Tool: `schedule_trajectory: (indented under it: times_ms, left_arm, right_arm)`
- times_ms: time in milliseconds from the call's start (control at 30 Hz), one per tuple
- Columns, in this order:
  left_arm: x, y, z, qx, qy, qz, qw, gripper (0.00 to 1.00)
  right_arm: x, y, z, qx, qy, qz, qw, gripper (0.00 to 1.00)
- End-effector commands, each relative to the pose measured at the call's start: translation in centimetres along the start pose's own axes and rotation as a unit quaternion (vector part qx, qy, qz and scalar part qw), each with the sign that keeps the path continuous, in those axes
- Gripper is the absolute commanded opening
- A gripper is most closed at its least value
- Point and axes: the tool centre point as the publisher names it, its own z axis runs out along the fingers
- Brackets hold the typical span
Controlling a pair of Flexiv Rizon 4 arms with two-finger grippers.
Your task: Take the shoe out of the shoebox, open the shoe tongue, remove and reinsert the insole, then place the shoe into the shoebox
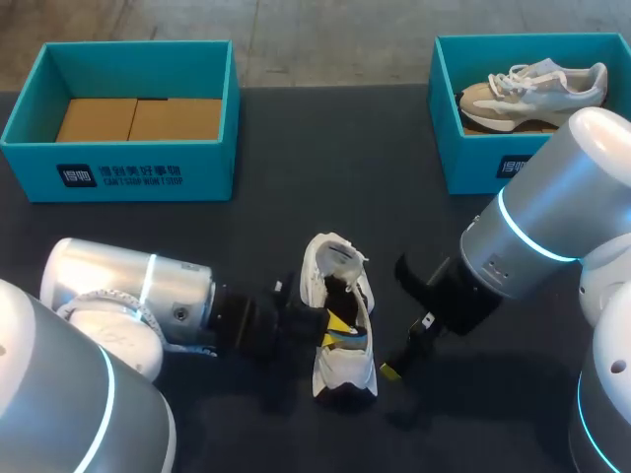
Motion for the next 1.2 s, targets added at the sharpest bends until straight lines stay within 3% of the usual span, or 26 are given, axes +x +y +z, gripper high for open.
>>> schedule_trajectory:
  times_ms: [33,167,233,300,700,967,1200]
  left_arm:
    - [0.0,0.2,0.5,-0.003,0.001,0.000,1.000,0.00]
    - [-0.1,0.0,0.4,-0.003,0.001,0.000,1.000,0.00]
    - [-0.1,-0.3,0.1,0.001,0.001,-0.002,1.000,0.30]
    - [-0.2,-0.6,-0.2,0.005,0.000,-0.004,1.000,0.44]
    - [-1.2,-2.1,-2.8,0.018,0.013,-0.013,1.000,0.47]
    - [-1.4,-1.7,-4.4,0.015,0.030,-0.018,0.999,0.45]
    - [-2.9,-1.8,-6.0,0.009,0.084,0.013,0.996,0.45]
  right_arm:
    - [0.1,0.0,0.1,0.000,-0.001,0.000,1.000,1.00]
    - [0.1,0.0,0.1,0.000,-0.001,0.000,1.000,1.00]
    - [0.1,0.0,0.1,0.000,-0.001,0.000,1.000,1.00]
    - [0.1,0.0,0.1,0.000,-0.001,0.000,1.000,1.00]
    - [0.1,0.0,0.1,0.000,-0.001,0.000,1.000,1.00]
    - [0.1,0.0,0.1,0.000,-0.001,0.000,1.000,1.00]
    - [0.1,0.0,0.1,0.000,-0.001,0.000,1.000,1.00]
